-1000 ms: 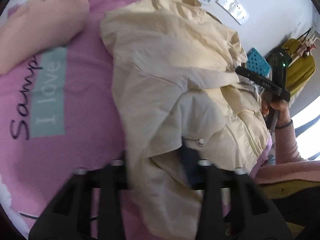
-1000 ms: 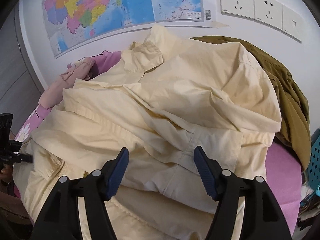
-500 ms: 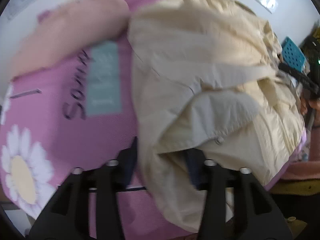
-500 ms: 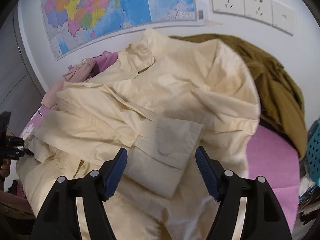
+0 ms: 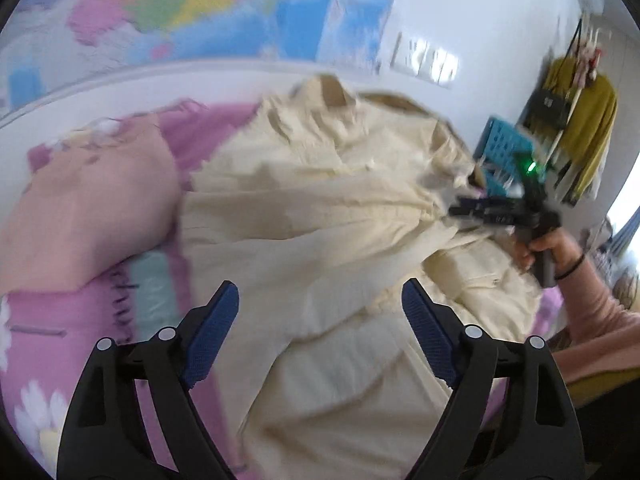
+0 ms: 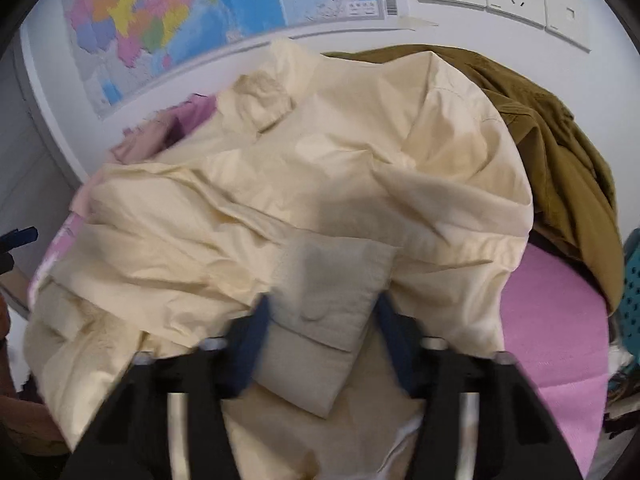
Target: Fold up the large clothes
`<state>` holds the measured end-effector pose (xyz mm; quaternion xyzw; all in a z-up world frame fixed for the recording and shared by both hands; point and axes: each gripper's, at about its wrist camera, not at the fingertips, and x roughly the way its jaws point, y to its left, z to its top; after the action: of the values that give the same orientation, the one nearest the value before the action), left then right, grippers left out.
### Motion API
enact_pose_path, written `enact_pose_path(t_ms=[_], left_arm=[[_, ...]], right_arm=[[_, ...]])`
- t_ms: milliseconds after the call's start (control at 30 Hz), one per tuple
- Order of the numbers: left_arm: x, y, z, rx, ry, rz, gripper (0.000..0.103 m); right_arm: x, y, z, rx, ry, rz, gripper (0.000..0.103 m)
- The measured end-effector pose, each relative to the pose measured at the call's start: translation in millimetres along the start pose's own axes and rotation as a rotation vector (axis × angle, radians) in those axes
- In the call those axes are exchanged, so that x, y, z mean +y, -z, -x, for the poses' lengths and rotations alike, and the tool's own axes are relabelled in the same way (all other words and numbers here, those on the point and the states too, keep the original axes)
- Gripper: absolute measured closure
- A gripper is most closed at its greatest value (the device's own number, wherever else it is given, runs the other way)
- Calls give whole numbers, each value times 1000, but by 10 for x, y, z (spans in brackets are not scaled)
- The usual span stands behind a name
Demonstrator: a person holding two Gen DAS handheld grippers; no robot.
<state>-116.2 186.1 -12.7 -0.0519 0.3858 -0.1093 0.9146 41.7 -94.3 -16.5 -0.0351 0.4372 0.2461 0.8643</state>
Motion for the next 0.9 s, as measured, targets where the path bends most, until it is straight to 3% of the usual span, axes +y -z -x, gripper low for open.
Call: enact_pose_path(t_ms=[33, 100, 133, 267, 500, 567, 633, 700, 767, 900], left_arm=[[9, -21, -96, 31, -5, -7, 35], [-60, -81, -414, 105, -23, -29, 39], [-97, -120, -521, 122, -38, -43, 43], [-185, -296, -898, 180, -38, -70, 44], [26, -544, -1337, 267, -43, 23, 44], [79, -528, -1426, 301, -20, 57, 40], [53, -499, -1430, 310, -36, 46, 39], [-6, -454, -1332, 300, -50, 22, 28], [-32, -425, -1191, 270, -58, 20, 25], [-65, -434, -892, 193, -27, -10, 22]], right_arm=[[-3, -18, 7, -2, -9, 5, 79], [8, -44, 86, -32, 13, 18, 98], [24, -60, 132, -50, 50, 37, 99], [-14, -133, 259, -111, 51, 30, 99], [-185, -225, 19, -102, 86, -37, 99], [-227, -207, -140, -44, 82, -46, 95], [-246, -201, -135, -40, 75, -60, 90], [-235, -201, -15, -63, 63, -75, 85], [-138, -201, 161, -113, 39, -42, 71], [156, -232, 261, -143, -27, 64, 66]])
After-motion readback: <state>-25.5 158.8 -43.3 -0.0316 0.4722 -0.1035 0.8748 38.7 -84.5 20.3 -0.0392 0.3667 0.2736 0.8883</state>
